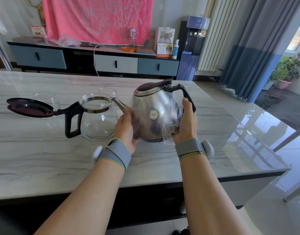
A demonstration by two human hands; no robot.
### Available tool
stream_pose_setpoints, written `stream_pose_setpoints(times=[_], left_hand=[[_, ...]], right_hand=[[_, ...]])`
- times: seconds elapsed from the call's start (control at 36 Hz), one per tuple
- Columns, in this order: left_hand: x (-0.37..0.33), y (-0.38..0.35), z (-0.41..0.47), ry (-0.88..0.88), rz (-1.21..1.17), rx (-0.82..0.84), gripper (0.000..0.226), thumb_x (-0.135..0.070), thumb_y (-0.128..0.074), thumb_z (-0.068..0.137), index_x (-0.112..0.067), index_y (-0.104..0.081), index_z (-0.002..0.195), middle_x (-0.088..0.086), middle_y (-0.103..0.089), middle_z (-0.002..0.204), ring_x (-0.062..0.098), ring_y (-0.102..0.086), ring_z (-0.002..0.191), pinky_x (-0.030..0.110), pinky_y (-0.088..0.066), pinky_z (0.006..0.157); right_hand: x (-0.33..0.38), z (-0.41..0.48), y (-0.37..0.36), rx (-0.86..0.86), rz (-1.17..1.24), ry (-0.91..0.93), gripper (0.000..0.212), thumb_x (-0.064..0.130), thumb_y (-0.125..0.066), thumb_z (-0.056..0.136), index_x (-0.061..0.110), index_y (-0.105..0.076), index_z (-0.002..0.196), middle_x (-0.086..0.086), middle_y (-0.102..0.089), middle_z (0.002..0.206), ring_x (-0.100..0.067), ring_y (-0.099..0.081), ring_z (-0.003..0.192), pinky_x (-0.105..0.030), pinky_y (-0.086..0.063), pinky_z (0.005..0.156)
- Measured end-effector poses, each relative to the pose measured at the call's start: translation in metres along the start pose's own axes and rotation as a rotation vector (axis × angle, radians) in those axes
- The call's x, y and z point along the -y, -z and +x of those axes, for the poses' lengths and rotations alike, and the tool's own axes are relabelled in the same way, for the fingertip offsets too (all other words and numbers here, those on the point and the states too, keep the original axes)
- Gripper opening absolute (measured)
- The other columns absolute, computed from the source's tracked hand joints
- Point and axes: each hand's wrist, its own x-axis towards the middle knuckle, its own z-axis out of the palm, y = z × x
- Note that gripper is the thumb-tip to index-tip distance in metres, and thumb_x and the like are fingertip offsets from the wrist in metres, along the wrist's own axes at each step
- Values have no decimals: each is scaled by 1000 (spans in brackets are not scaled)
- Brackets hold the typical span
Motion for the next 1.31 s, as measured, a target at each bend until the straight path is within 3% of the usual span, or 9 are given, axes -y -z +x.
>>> stream_pose_setpoints(times=[0.42,0.58,1.11,1.31], left_hand=[[1,1,1,-9,3,-16,37,-56,-48,100,-32,-62,124,-5,-70,115,19,-68,100,41,-59,76],[3,1,4,-6,-3,-17,33,-56,-49,100,-31,-64,115,-6,-72,110,17,-69,98,47,-57,87],[4,2,8,2,1,-26,38,-58,-49,99,-31,-63,122,-5,-70,120,20,-67,107,55,-52,96],[4,2,7,1,-1,-21,40,-57,-48,100,-31,-62,126,-5,-70,120,20,-67,105,52,-55,92]], right_hand=[[2,-1,0,16,-2,-1,57,62,-76,58,26,-74,103,-11,-75,127,-32,-70,120,-61,-54,107],[0,1,1,14,-17,1,61,62,-76,61,25,-75,109,-6,-76,124,-29,-70,119,-61,-54,106],[1,0,1,7,-13,13,67,63,-76,61,24,-76,115,-6,-77,123,-29,-71,119,-59,-54,108],[1,-2,-1,-1,5,11,70,63,-77,59,27,-75,119,-4,-77,123,-28,-71,119,-59,-55,107]])
